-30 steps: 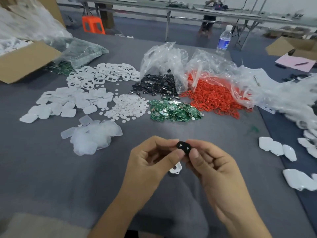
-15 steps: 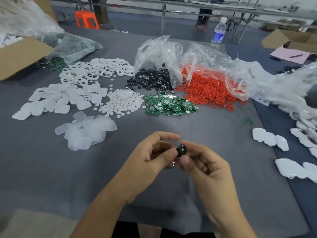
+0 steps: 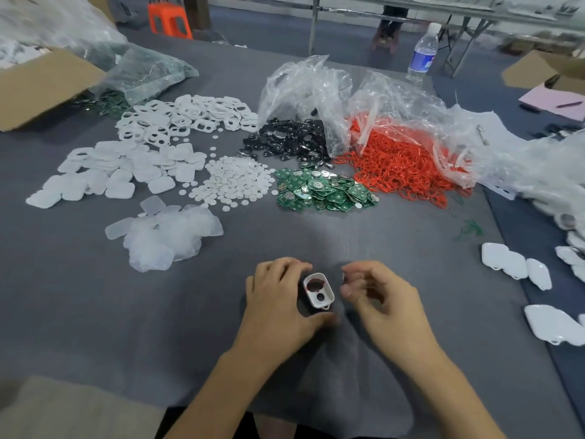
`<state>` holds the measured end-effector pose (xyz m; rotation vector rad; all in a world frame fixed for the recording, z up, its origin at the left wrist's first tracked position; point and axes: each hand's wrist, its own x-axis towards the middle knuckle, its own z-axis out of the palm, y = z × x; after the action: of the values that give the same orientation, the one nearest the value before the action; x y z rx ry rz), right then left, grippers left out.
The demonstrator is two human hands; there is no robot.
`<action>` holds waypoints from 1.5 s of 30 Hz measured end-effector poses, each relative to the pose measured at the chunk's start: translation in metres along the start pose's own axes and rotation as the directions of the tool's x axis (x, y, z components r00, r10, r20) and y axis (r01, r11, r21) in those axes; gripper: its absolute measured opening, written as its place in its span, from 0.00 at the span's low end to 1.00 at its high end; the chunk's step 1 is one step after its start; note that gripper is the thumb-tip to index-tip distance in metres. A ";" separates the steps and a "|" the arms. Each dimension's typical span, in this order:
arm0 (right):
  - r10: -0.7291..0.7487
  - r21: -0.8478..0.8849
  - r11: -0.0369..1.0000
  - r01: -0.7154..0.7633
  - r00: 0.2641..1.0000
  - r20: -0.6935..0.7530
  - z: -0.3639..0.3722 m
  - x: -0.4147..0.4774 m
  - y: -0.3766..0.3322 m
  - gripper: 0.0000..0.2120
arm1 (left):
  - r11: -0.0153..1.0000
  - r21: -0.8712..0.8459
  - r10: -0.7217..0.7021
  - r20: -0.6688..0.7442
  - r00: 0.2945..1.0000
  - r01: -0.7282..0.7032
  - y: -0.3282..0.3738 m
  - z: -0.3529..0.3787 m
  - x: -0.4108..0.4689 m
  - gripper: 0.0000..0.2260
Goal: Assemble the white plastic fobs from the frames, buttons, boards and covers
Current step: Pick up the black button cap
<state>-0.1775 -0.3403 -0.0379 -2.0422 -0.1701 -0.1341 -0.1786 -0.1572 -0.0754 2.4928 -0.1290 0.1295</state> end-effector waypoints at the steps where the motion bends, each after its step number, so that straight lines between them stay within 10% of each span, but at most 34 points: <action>1: -0.052 -0.118 0.991 0.058 0.997 0.054 -0.001 0.006 0.001 0.13 | 1.000 -0.006 0.011 -0.017 1.000 -0.011 -0.002 0.002 0.001 0.34; 7: -0.229 -0.371 0.836 0.404 0.871 0.434 0.001 0.032 -0.006 0.14 | 0.999 -0.002 0.040 -0.057 0.998 -0.040 -0.007 0.006 0.003 0.33; 16: -0.231 -0.422 0.763 0.489 0.816 0.530 0.007 0.040 -0.009 0.13 | 0.995 -0.099 -0.019 -0.052 0.998 0.013 -0.008 0.005 0.007 0.32; 30: -0.214 -0.362 0.856 0.368 0.891 0.400 0.011 0.048 -0.002 0.09 | 0.991 -0.134 0.017 -0.053 0.998 -0.024 -0.009 0.003 0.005 0.34; 41: 0.159 -0.112 0.985 -0.133 0.948 0.275 0.012 0.054 0.001 0.11 | 0.992 -0.125 0.025 -0.053 0.998 -0.031 -0.008 0.001 0.004 0.30; 45: 0.098 -0.178 0.983 -0.051 0.958 0.268 0.014 0.047 0.003 0.11 | 0.994 -0.108 0.032 -0.046 0.998 -0.037 -0.008 0.001 0.003 0.30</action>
<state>-0.1304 -0.3258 -0.0387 -2.2284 -0.2618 0.1920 -0.1747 -0.1515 -0.0800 2.3786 -0.1567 0.1864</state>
